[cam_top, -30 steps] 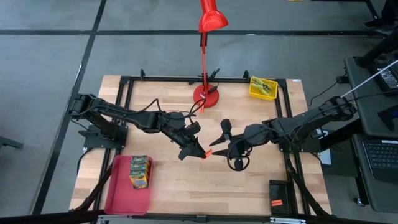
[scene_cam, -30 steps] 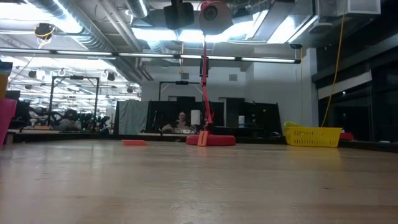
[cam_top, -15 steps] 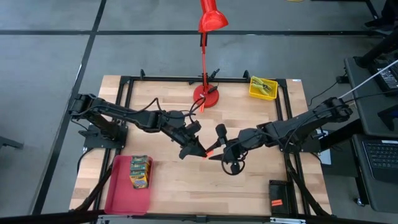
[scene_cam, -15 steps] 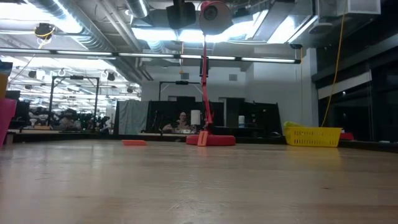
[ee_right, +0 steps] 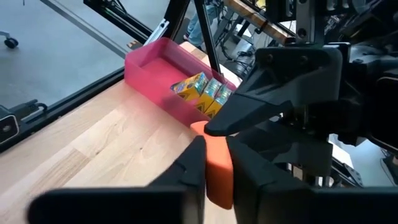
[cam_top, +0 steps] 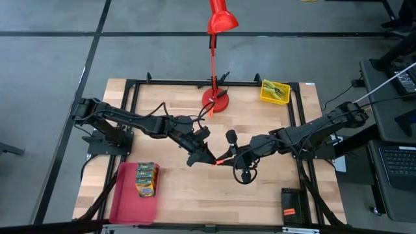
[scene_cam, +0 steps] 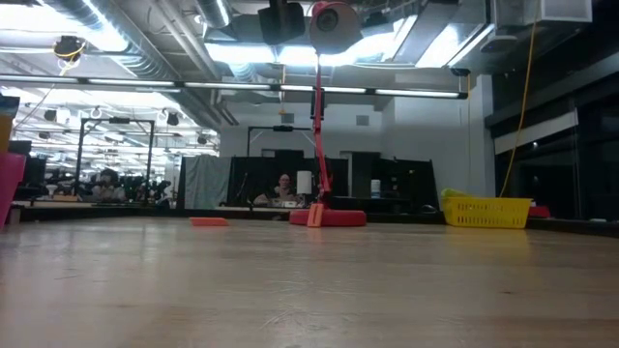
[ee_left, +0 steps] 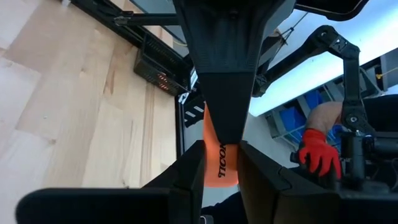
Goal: Pick & Place School Supplies
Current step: Put the orange eraser into the black bin
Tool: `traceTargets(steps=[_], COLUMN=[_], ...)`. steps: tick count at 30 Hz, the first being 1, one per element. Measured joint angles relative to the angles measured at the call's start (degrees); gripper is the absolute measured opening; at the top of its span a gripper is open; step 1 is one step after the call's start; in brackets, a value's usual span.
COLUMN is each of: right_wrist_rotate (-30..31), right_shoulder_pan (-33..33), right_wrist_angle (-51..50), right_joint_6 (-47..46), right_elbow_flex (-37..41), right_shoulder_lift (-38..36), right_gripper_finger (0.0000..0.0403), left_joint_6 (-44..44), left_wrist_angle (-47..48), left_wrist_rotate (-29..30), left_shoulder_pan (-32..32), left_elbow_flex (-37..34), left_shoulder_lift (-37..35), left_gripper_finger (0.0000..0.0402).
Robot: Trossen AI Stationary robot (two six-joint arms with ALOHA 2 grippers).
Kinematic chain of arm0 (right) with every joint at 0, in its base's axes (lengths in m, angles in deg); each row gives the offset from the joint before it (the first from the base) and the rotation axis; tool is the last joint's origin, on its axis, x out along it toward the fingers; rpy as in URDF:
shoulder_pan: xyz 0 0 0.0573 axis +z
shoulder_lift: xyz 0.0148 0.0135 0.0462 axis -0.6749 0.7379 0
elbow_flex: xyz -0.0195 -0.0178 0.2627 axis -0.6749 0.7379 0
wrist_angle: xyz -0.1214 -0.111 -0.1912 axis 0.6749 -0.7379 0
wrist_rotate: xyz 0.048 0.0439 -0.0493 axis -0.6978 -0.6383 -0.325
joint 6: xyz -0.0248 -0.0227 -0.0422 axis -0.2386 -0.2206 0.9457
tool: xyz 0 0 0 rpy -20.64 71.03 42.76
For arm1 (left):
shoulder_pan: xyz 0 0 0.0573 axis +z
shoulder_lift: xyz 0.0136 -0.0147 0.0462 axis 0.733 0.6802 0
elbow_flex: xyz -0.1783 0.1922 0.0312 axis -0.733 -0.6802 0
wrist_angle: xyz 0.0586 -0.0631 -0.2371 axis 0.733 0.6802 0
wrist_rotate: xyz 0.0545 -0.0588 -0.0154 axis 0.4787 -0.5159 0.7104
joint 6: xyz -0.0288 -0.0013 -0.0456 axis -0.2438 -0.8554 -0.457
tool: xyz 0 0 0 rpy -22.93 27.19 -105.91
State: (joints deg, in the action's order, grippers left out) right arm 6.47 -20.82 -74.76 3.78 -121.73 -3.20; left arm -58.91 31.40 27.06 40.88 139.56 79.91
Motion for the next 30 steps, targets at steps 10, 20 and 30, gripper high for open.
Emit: traceTargets(steps=[10,20,30], right_wrist_rotate=[0.9,2.3,2.0], right_shoulder_pan=[1.0,5.3,18.4], right_wrist_angle=[-0.6,-13.0,-38.4], right_joint_6=[-2.0,-16.2,-52.9], right_elbow_flex=[0.0,0.0,0.0], right_shoulder_lift=[0.0,0.0,0.0], right_gripper_finger=[0.0037,0.0037,0.0037], left_joint_6=[1.1,4.9,13.8], left_wrist_angle=[-0.3,2.3,25.9], left_wrist_rotate=[0.5,0.8,12.0], left_shoulder_pan=[0.0,1.4,1.5], left_elbow_flex=[0.0,0.0,0.0], left_shoulder_lift=[0.0,-5.1,-10.8], left_gripper_finger=[0.0108,0.0164,0.0144])
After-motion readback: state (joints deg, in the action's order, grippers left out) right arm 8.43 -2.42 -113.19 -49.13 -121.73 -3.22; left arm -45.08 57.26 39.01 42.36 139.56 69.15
